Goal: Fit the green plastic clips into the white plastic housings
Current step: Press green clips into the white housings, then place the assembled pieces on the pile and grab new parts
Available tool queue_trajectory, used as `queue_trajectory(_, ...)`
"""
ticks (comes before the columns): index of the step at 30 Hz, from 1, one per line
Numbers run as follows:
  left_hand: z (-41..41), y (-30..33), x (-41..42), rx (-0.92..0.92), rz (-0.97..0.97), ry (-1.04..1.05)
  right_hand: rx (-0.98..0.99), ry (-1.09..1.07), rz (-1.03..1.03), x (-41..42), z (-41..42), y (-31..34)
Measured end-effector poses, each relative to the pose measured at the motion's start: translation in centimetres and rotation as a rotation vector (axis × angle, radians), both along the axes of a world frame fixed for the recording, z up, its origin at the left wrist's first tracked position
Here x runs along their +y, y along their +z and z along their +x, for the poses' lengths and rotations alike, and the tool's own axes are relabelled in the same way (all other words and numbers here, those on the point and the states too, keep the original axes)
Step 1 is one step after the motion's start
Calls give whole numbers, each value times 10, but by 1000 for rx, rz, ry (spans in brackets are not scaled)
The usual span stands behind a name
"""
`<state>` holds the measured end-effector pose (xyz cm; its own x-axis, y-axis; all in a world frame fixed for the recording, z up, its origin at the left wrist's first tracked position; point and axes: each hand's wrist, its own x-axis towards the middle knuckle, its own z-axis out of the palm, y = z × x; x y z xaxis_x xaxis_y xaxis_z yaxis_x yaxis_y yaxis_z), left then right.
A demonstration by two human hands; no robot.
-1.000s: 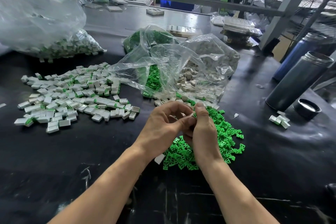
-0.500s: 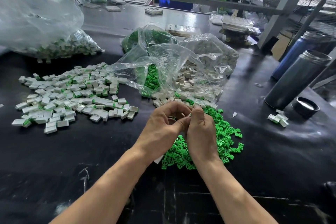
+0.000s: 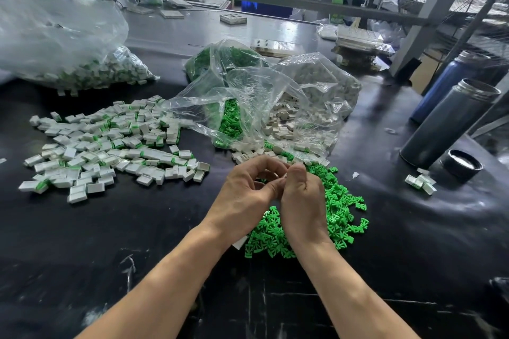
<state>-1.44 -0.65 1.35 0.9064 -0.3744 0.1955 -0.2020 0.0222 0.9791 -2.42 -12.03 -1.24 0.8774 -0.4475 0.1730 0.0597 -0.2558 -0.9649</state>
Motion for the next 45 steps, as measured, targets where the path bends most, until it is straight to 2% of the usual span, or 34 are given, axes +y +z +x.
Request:
queue_trajectory(7, 0, 0, 1, 13, -1, 8, -10, 25, -23, 0, 0, 0)
queue_trajectory(14, 5, -2, 4, -12, 24, 14, -22, 121, 50, 1, -8, 6)
queue_trajectory(18, 12, -6, 6, -30, 78, 117, -52, 65, 21, -8, -11, 6)
queue_trajectory(22, 16, -8, 10, -25, 67, 144, -148, 130, -3, -17, -13, 9)
queue_trajectory(30, 16, -8, 11, 7, 51, 148, -113, 103, -103, -18, -12, 8)
queue_trajectory(34, 21, -12, 17, -41, 210, 181, -78, 67, -103, -19, -12, 6)
queue_trajectory(39, 31, -16, 39, -156, 702, 371, -29, 30, -164, -23, -11, 4)
queue_trajectory(45, 43, -12, 54, -235, 925, 674, 70, 18, -333, -24, -11, 3)
